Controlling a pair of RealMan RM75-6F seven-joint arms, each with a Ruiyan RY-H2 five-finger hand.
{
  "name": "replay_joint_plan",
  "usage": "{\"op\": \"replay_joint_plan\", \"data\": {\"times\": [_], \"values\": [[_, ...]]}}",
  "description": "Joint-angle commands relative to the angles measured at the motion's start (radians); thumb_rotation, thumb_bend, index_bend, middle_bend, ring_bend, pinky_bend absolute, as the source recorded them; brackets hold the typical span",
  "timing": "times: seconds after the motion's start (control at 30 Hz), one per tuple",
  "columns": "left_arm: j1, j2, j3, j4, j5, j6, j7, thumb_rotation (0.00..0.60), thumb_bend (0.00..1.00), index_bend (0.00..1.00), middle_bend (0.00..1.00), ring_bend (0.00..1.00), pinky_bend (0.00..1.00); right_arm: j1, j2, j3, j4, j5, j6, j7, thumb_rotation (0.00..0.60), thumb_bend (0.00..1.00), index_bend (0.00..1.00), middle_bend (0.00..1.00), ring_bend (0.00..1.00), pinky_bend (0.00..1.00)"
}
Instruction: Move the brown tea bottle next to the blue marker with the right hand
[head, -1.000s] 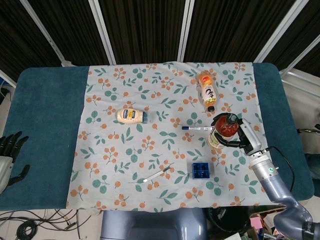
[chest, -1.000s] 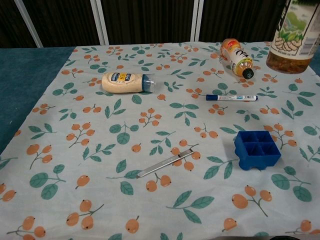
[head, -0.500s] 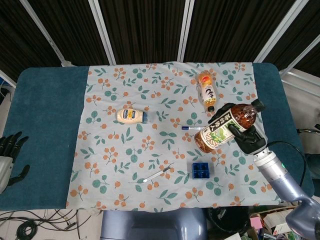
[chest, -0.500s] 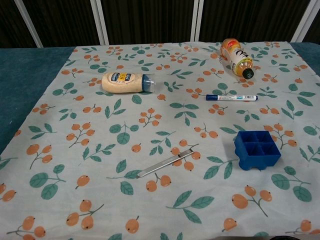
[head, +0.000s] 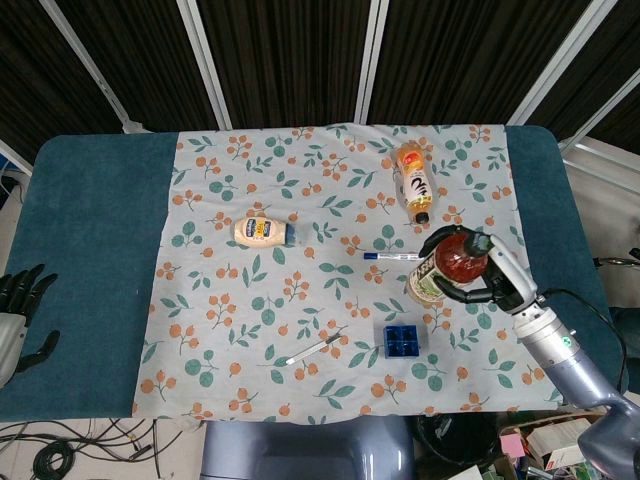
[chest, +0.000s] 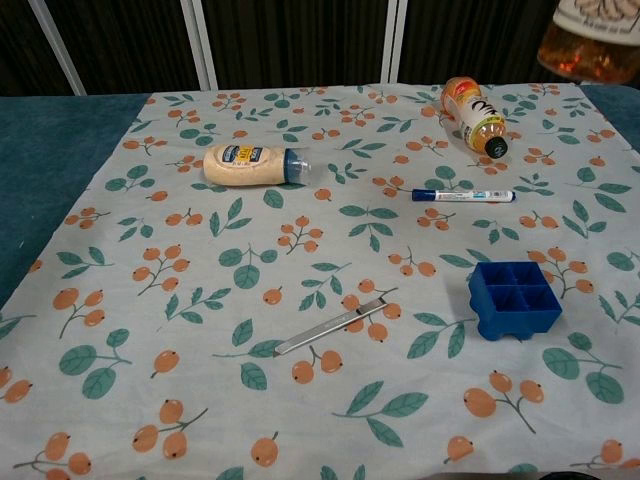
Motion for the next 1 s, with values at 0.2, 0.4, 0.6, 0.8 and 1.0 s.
{"op": "replay_joint_plan", "data": {"times": [0.2, 0.4, 0.6, 0.8, 1.0], "values": [[-0.001, 0.0, 0.0, -0.001, -0.001, -0.002, 0.001, 0.6, 0.36, 0.1, 0.0, 0.0, 0.06, -0.008, -0.136, -0.042, 0.055, 0.199, -0.051, -1.123, 0.6, 0.5, 0.48, 0.52, 0.61, 0.65], [-0.001, 0.0, 0.0, 0.0, -0.002, -0.002, 0.001, 0.6, 0.36, 0.1, 0.0, 0.0, 0.06, 0.001, -0.186, -0.013, 0.059, 0.255, 0.013, -1.336, 0.6, 0.5, 0.48, 0.52, 0.61, 0.65], [-0.001, 0.0, 0.001, 0.0, -0.002, -0.004, 0.007, 0.6, 0.36, 0.1, 0.0, 0.0, 0.06, 0.027, -0.11, 0.057, -0.183, 0.396, -0.151, -0.953, 0.6, 0.49, 0.48, 0.53, 0.61, 0.65], [0.0, -0.001, 0.0, 0.006, 0.001, 0.003, 0.021, 0.6, 0.36, 0.1, 0.0, 0.0, 0.06, 0.0, 0.003, 0.157, -0.324, 0.347, -0.198, -0.471, 0.6, 0.48, 0.49, 0.53, 0.61, 0.65], [0.001, -0.002, 0.001, 0.005, 0.002, 0.004, 0.021, 0.6, 0.36, 0.1, 0.0, 0.0, 0.06, -0.082, 0.102, 0.205, -0.359, 0.126, -0.083, 0.092, 0.6, 0.48, 0.49, 0.53, 0.61, 0.65]]}}
